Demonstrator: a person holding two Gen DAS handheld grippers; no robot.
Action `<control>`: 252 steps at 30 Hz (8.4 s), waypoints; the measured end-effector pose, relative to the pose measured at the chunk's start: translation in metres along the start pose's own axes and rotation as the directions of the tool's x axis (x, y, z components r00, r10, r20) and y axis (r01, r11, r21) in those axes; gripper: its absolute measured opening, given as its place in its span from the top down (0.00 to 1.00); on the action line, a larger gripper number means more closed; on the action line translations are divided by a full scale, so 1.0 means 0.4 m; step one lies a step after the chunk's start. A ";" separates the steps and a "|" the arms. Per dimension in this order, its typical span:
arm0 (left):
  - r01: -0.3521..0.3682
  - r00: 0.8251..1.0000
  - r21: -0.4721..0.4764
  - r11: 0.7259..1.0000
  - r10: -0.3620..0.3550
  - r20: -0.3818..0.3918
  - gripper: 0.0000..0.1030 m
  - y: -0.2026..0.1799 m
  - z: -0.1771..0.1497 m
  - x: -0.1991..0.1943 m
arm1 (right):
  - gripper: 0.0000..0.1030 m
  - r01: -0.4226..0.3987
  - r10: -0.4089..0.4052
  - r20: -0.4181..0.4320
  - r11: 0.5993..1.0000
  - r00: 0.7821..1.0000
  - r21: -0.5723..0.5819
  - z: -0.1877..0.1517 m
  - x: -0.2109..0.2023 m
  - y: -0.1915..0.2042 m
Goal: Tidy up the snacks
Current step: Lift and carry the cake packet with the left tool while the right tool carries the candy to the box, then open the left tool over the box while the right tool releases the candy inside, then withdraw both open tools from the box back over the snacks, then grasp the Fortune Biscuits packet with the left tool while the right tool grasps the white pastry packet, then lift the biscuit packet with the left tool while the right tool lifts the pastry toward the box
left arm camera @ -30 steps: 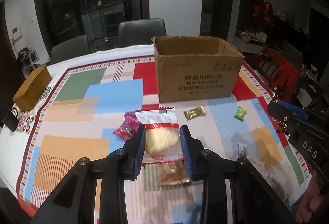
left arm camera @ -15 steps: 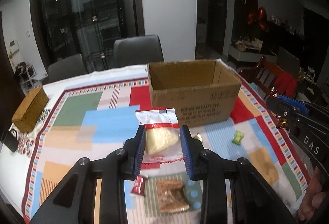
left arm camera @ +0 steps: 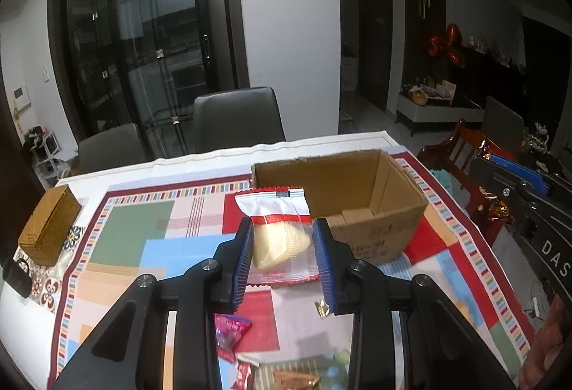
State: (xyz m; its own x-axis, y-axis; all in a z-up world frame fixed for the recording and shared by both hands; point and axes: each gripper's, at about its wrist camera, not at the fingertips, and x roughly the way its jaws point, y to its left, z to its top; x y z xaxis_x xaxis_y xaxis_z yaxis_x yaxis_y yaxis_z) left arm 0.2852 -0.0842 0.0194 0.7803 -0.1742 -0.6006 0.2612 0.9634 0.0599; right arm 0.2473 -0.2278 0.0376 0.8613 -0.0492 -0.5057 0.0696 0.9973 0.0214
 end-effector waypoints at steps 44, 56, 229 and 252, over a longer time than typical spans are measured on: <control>-0.016 0.998 -0.010 1.000 0.015 -0.059 0.67 0.017 0.107 0.309 | 0.82 -0.006 0.006 -0.121 1.000 0.993 0.001 0.069 0.311 -0.014; -0.045 0.997 -0.001 0.999 0.045 -0.070 0.41 0.019 0.102 0.344 | 0.45 -0.011 0.010 -0.126 1.000 0.992 -0.010 0.063 0.357 -0.018; -0.043 0.962 -0.059 0.997 0.026 -0.271 0.60 -0.040 -0.536 0.119 | 0.61 0.312 -0.166 -0.459 0.913 0.873 0.263 -0.582 0.009 -0.086; -0.067 0.977 -0.086 0.994 0.048 -0.207 0.60 -0.014 -0.460 0.041 | 0.61 0.235 -0.138 -0.358 0.941 0.923 0.243 -0.476 -0.033 -0.066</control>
State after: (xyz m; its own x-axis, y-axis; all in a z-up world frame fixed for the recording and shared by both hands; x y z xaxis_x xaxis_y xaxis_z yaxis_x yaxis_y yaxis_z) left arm 0.1922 -0.0551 -0.1375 0.6571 -0.0818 -0.7494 0.1583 0.9869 0.0311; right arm 0.1384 -0.2432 -0.1203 0.6055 -0.1634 -0.7789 0.3900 0.9140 0.1115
